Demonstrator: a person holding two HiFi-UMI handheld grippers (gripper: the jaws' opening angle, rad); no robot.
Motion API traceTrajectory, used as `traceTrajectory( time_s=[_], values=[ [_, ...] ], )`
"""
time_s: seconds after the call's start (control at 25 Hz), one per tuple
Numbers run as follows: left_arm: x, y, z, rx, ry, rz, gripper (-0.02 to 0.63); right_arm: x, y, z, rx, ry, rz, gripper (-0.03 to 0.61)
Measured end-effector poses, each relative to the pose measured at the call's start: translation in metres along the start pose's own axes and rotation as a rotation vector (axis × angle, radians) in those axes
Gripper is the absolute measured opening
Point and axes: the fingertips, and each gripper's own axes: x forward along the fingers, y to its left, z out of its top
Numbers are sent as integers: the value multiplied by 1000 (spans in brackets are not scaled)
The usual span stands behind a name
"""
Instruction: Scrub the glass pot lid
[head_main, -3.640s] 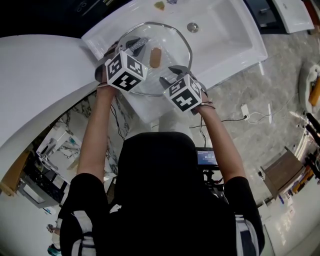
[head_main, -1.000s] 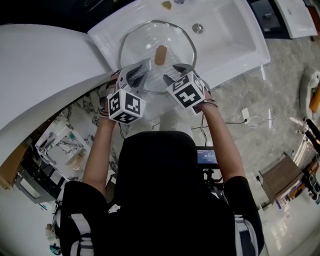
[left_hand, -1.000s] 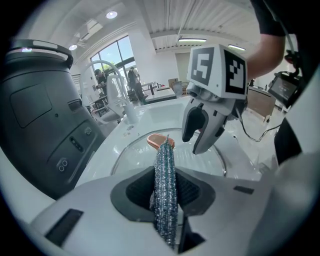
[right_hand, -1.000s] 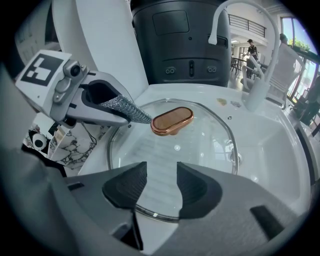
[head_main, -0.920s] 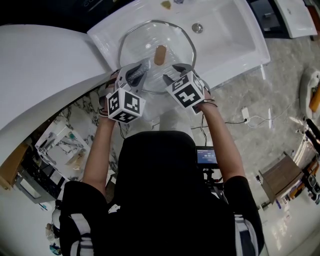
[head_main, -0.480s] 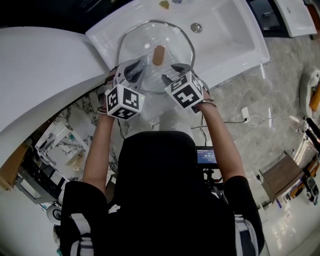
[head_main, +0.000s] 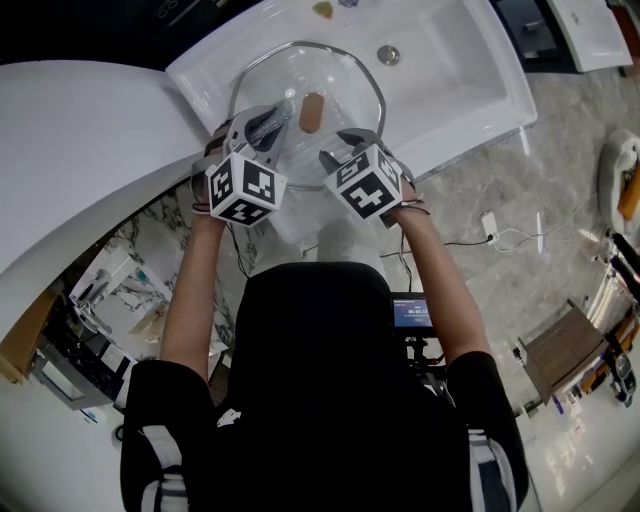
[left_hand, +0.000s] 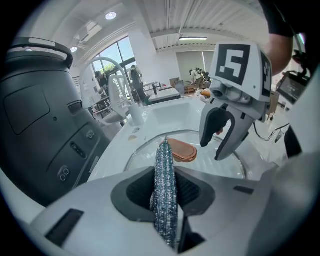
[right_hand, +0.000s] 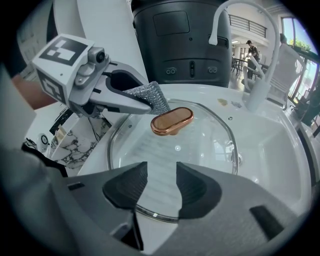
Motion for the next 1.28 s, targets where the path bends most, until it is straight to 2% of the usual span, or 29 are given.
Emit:
traceTrajectory(
  time_s=[0.48, 1.28],
  values=[
    [23, 19, 17, 32, 6, 15, 80, -3, -7, -1, 3, 21, 17, 143],
    [44, 43, 24, 16, 18, 35, 80, -1, -7, -2, -60, 100, 42, 133]
  ],
)
